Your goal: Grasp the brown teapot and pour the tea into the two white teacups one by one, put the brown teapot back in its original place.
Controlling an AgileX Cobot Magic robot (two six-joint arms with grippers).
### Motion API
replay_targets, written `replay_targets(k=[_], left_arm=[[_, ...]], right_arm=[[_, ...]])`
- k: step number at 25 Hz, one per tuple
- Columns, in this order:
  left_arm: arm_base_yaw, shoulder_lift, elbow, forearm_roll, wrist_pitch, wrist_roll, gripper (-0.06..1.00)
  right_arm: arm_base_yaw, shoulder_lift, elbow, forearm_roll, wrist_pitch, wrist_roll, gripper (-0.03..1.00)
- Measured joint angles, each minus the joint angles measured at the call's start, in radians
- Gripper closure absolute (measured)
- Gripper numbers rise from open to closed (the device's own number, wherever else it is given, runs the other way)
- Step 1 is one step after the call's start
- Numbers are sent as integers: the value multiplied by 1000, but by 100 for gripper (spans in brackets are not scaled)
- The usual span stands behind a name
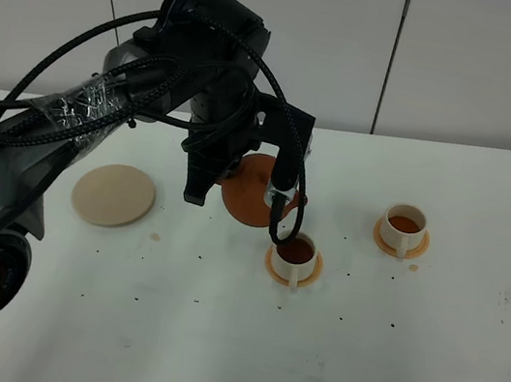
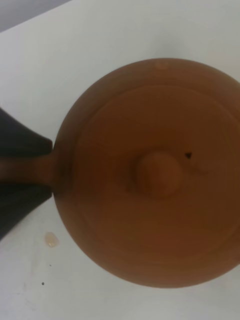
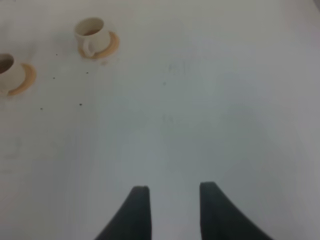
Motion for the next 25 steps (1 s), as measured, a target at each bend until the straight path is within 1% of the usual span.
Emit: replay_targets(k=[5, 7, 11, 12, 25], left_arm=[[5, 0, 0, -41, 0, -16, 77], [18, 0, 0, -71, 0, -36, 77], [57, 0, 0, -154, 0, -50, 77], [63, 0, 0, -161, 0, -53, 77], [68, 0, 0, -173, 0, -65, 77]], right_arm=[[0, 0, 0, 7, 0, 0, 73], [0, 0, 0, 7, 0, 0, 73], [0, 0, 0, 7, 0, 0, 73], [0, 0, 0, 7, 0, 0, 73], [0, 0, 0, 7, 0, 0, 73]])
